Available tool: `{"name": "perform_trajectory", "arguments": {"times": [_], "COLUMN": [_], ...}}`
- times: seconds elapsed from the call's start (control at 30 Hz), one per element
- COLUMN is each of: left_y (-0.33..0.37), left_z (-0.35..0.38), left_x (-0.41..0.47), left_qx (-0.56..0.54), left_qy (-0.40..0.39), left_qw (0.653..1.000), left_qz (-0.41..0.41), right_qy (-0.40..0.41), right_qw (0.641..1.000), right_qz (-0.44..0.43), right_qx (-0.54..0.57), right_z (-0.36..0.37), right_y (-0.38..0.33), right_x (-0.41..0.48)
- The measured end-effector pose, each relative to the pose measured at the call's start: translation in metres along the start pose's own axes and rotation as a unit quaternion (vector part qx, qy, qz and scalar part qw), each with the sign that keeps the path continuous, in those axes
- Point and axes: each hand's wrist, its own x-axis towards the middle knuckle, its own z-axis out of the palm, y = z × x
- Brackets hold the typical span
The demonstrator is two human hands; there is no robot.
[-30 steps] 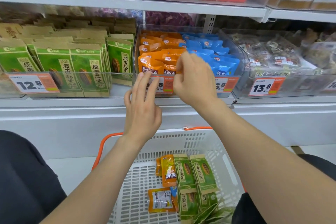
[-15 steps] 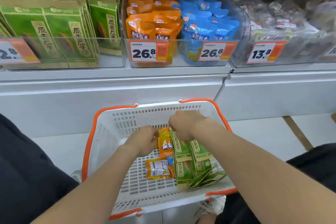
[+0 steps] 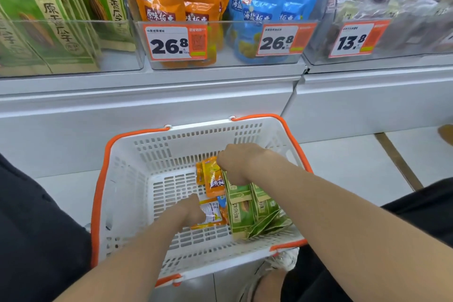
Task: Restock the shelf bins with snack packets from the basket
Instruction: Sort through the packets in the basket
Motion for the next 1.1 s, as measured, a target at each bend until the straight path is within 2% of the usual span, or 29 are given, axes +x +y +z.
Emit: {"name": "perform_trajectory", "arguments": {"times": [0.17, 0.47, 0.6, 0.67, 0.73, 0.83, 0.9, 1.0, 1.03, 1.1], "left_y": [-0.001, 0.011, 0.009, 0.008, 0.012, 0.023, 0.035, 0.053, 0.058, 0.068], "left_z": [0.006, -0.006, -0.02, -0.03, -0.043, -0.066, -0.081, -0.098, -0.102, -0.108], "left_x": [0.007, 0.007, -0.009, -0.021, -0.032, -0.042, -0.06, -0.087, -0.095, -0.102], "left_qx": [-0.087, -0.248, -0.279, -0.314, -0.402, -0.559, -0.644, -0.732, -0.737, -0.71], "left_qy": [0.064, 0.156, 0.232, 0.262, 0.261, 0.176, 0.103, 0.037, 0.033, 0.073], "left_qw": [0.994, 0.953, 0.932, 0.912, 0.876, 0.81, 0.758, 0.676, 0.667, 0.689], "left_qz": [-0.004, 0.069, 0.014, -0.029, -0.049, -0.018, 0.02, 0.079, 0.103, 0.126], "right_qy": [-0.004, 0.011, -0.003, -0.01, -0.015, -0.014, 0.052, 0.21, 0.251, 0.316], "right_qw": [1.0, 1.0, 1.0, 1.0, 1.0, 0.995, 0.983, 0.941, 0.924, 0.889], "right_qz": [0.005, 0.015, 0.006, -0.002, -0.005, -0.02, -0.037, -0.034, -0.028, -0.011], "right_qx": [0.003, 0.002, -0.014, -0.018, 0.002, 0.095, 0.173, 0.264, 0.288, 0.332], "right_z": [-0.002, -0.007, -0.008, -0.008, -0.008, -0.013, -0.021, -0.038, -0.043, -0.055], "right_y": [0.004, 0.003, 0.004, 0.005, 0.008, 0.014, 0.018, 0.025, 0.028, 0.033], "right_x": [0.005, 0.013, 0.007, 0.005, 0.004, 0.0, 0.0, 0.0, 0.001, -0.003]}}
